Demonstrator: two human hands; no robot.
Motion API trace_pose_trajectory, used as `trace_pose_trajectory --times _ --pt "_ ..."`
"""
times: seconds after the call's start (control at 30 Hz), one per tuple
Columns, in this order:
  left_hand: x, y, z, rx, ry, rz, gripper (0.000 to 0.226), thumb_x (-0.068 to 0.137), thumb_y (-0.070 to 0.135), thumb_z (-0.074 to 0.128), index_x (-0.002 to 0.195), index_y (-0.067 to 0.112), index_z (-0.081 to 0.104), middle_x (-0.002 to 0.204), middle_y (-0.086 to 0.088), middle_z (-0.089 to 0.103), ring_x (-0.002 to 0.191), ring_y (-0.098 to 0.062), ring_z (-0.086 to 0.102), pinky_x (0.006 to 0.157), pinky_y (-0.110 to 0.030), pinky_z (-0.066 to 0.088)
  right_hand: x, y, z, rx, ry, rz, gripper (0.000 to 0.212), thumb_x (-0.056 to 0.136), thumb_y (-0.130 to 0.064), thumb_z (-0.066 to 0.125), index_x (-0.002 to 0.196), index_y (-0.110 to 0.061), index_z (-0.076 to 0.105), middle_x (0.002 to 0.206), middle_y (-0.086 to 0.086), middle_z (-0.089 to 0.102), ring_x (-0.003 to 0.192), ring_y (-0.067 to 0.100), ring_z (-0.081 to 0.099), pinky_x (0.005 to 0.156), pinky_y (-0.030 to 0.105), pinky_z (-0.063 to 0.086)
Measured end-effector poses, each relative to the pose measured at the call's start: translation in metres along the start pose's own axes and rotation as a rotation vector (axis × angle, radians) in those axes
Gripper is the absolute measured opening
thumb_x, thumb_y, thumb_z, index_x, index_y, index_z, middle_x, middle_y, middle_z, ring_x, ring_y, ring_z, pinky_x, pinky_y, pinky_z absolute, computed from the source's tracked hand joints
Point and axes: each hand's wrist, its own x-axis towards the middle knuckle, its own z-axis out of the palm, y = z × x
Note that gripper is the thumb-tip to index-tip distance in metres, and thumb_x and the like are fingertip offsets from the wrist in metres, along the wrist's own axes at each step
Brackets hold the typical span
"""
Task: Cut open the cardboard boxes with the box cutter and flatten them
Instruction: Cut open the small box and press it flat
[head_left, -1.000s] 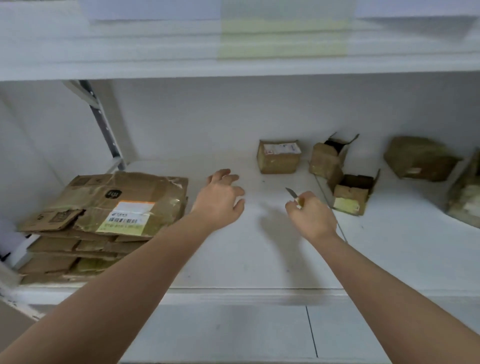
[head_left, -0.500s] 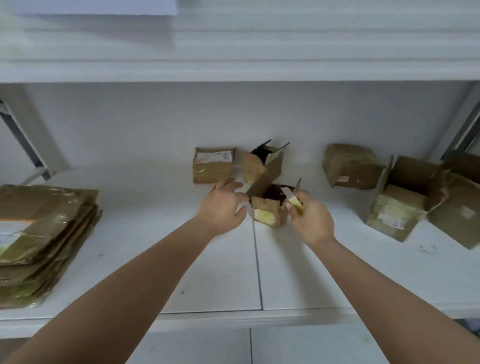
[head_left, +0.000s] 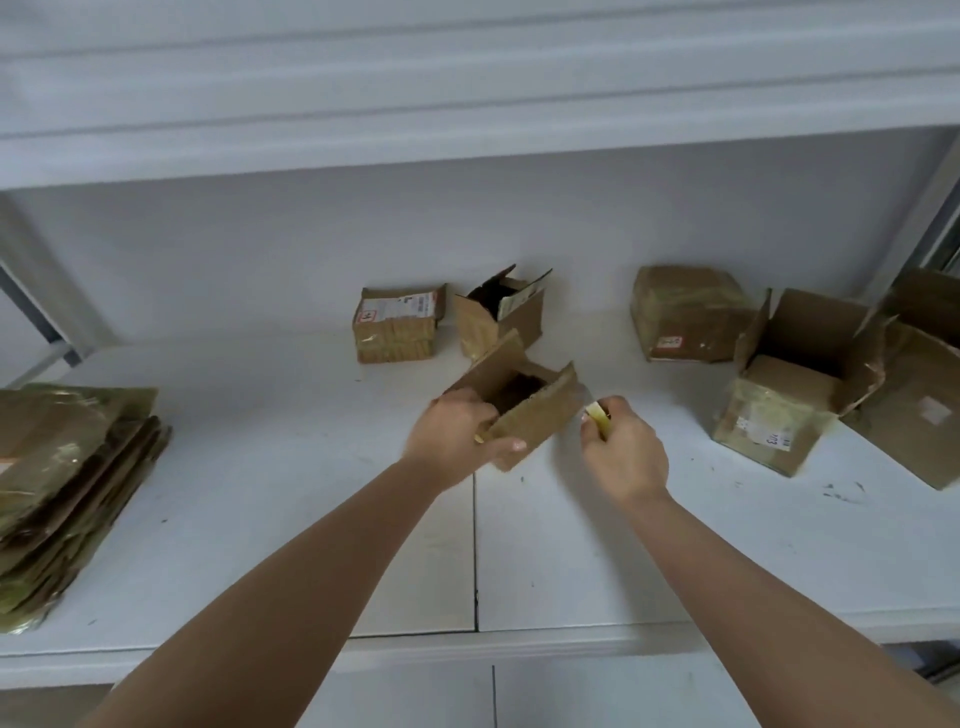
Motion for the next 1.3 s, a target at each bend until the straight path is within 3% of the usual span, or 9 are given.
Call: trace_pose_trajectory --times 0.1,0.23,0.4,0.6,0.73,0.93,1.03,1.17,1.3 --pt "-0.018 -0.013 -0.016 -0.049 0.044 -0.071 0.030 0.094 0.046 0.050 0.091 0.018 0.060 0.083 0.002 0.060 0.077 -0.017 0.052 0.092 -0.037 0.039 -0.007 -0.013 0.013 0.054 0.001 0.001 0.021 0.098 -0.028 0.044 0.108 -0.011 0.051 0.081 0.003 0.054 0.082 0.034 0.058 0.061 0.032 0.038" --pt "-0.043 -0.042 -0.050 -0.218 0.126 -0.211 0.021 0.098 0.037 0.046 0.090 0.018 0.051 0.070 0.004 0.054 0.067 -0.016 0.053 0.058 -0.030 0.039 -0.021 -0.046 0.031 0.128 0.026 -0.073 0.024 0.099 -0.028 0.042 0.110 -0.009 0.051 0.078 0.004 0.053 0.080 0.035 0.058 0.059 0.032 0.034" --pt "-0.086 -0.089 -0.076 -0.316 0.126 -0.348 0.017 0.099 0.033 0.047 0.097 0.019 0.056 0.073 0.006 0.058 0.068 -0.017 0.057 0.064 -0.032 0.047 -0.036 -0.095 0.054 0.189 -0.014 -0.131 0.025 0.098 -0.028 0.044 0.112 -0.009 0.052 0.086 0.007 0.059 0.085 0.034 0.059 0.061 0.032 0.038" --pt "-0.146 -0.134 -0.095 -0.544 0.018 -0.328 0.012 0.099 0.020 0.049 0.091 0.023 0.056 0.075 0.005 0.054 0.070 -0.011 0.052 0.066 -0.021 0.042 -0.066 -0.135 0.081 0.347 -0.117 -0.098 0.018 0.095 -0.027 0.049 0.103 -0.013 0.057 0.087 0.006 0.064 0.080 0.027 0.058 0.068 0.036 0.047" --pt "-0.162 -0.140 -0.103 -0.591 -0.062 -0.235 0.014 0.099 0.019 0.048 0.087 0.021 0.054 0.076 0.008 0.053 0.069 -0.002 0.050 0.067 -0.016 0.042 -0.074 -0.154 0.094 0.635 -0.309 0.075 0.020 0.091 -0.024 0.055 0.078 -0.011 0.060 0.071 0.006 0.059 0.066 0.023 0.055 0.060 0.031 0.042" --pt "-0.172 -0.143 -0.100 -0.623 0.001 -0.172 0.016 0.099 0.023 0.046 0.089 0.014 0.054 0.079 0.006 0.053 0.072 -0.003 0.050 0.068 -0.015 0.042 -0.085 -0.159 0.086 0.737 -0.614 0.290 0.026 0.095 -0.022 0.049 0.072 -0.017 0.058 0.055 -0.003 0.052 0.046 0.012 0.038 0.037 0.021 0.023" --pt "-0.172 -0.140 -0.096 -0.548 0.046 -0.193 0.015 0.100 0.022 0.045 0.087 0.023 0.052 0.076 0.008 0.054 0.071 -0.005 0.051 0.067 -0.020 0.043 -0.089 -0.158 0.086 0.748 -0.589 0.300 0.023 0.095 -0.025 0.050 0.076 -0.017 0.060 0.058 -0.003 0.054 0.047 0.011 0.039 0.038 0.020 0.025" --pt "-0.167 -0.136 -0.091 -0.306 0.112 -0.320 0.014 0.101 0.032 0.041 0.096 0.023 0.049 0.081 0.001 0.060 0.074 -0.019 0.058 0.066 -0.036 0.047 -0.087 -0.150 0.091 0.717 -0.366 0.301 0.029 0.096 -0.034 0.051 0.090 -0.009 0.063 0.079 0.004 0.064 0.050 0.016 0.044 0.046 0.026 0.036" --pt "-0.158 -0.126 -0.086 -0.167 0.152 -0.482 0.022 0.101 0.033 0.039 0.115 0.019 0.048 0.088 -0.002 0.061 0.081 -0.025 0.058 0.066 -0.033 0.043 -0.090 -0.139 0.097 0.705 -0.285 0.305 0.022 0.098 -0.026 0.046 0.088 -0.010 0.057 0.076 0.008 0.056 0.048 0.018 0.042 0.045 0.026 0.033"
